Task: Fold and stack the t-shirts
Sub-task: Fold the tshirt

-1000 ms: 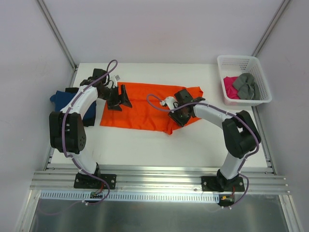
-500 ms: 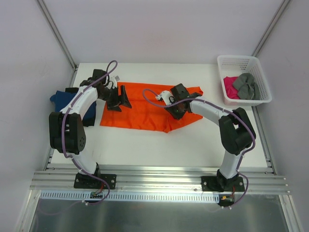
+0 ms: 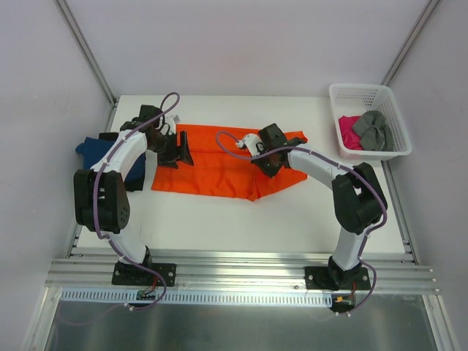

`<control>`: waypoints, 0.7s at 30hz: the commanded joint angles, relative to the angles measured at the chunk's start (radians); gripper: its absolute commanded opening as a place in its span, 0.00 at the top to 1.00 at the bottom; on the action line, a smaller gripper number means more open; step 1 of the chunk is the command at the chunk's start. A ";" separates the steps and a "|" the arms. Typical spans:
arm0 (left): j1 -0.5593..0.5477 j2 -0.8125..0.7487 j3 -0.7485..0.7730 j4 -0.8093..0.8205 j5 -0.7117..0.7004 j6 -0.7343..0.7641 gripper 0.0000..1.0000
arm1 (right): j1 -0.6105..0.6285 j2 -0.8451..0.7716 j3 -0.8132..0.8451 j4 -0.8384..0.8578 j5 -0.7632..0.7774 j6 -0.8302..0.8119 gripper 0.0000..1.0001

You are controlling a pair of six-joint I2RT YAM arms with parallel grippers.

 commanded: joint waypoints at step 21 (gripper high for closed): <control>0.152 -0.121 -0.099 -0.202 -0.154 0.217 0.60 | -0.040 -0.324 0.017 -0.185 0.002 -0.013 0.99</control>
